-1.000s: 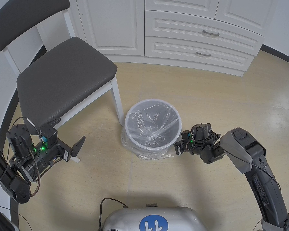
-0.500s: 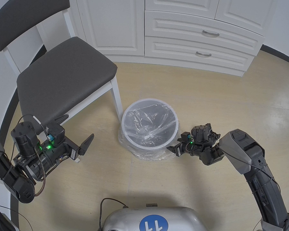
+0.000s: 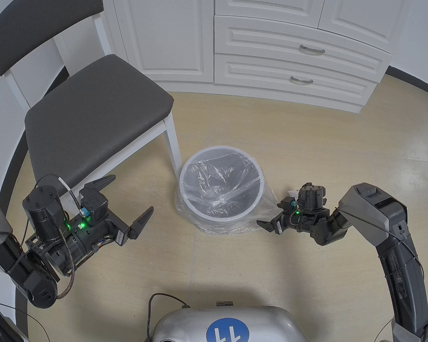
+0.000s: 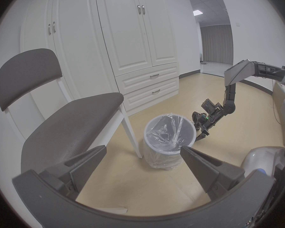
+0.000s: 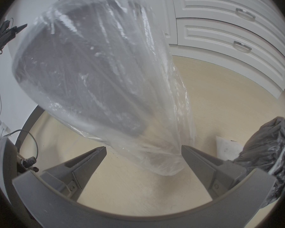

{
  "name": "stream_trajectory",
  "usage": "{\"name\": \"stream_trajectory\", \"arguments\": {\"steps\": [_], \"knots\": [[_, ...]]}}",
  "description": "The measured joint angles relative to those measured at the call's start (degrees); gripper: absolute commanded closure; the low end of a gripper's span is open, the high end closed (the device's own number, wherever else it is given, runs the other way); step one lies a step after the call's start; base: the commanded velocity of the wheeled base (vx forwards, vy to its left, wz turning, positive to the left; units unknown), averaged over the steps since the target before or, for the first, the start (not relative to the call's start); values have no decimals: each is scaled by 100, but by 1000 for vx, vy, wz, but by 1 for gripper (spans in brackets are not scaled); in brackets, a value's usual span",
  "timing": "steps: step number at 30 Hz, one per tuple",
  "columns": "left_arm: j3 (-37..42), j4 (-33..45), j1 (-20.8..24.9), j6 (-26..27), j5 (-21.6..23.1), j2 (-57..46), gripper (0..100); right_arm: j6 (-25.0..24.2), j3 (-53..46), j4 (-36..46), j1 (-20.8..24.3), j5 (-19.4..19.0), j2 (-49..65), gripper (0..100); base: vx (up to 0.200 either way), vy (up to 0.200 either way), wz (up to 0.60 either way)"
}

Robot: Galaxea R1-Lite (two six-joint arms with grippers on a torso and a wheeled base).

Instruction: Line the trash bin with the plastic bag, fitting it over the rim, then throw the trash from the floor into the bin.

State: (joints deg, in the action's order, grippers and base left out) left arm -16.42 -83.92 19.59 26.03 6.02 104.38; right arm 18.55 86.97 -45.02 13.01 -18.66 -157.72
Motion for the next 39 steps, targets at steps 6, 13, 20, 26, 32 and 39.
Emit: {"name": "stream_trajectory", "arguments": {"steps": [6, 13, 20, 26, 32, 39], "knots": [[317, -299, 122, -41, -1, -22, 0, 145, -869, -463, -96, -11, 560, 0, 0, 0, 0], [625, -378, 163, -336, -77, -101, 0, 205, -1831, -887, -91, -16, 1556, 0, 0, 0, 0], [777, -394, 182, -496, -269, -330, 0, 180, -2611, -1065, -111, 55, 2688, 0, 0, 0, 0], [975, -394, 185, -1053, -360, -592, 0, 118, -3361, -1079, -113, 813, 3708, 0, 0, 0, 0], [1073, -396, 185, -1459, -479, -791, 0, -386, -3664, -268, -96, 1701, 4513, 0, 0, 0, 0], [1031, -394, 265, -1538, -736, -948, 0, -1349, -2955, 1699, -89, 2263, 4921, 0, 0, 0, 0]]}}
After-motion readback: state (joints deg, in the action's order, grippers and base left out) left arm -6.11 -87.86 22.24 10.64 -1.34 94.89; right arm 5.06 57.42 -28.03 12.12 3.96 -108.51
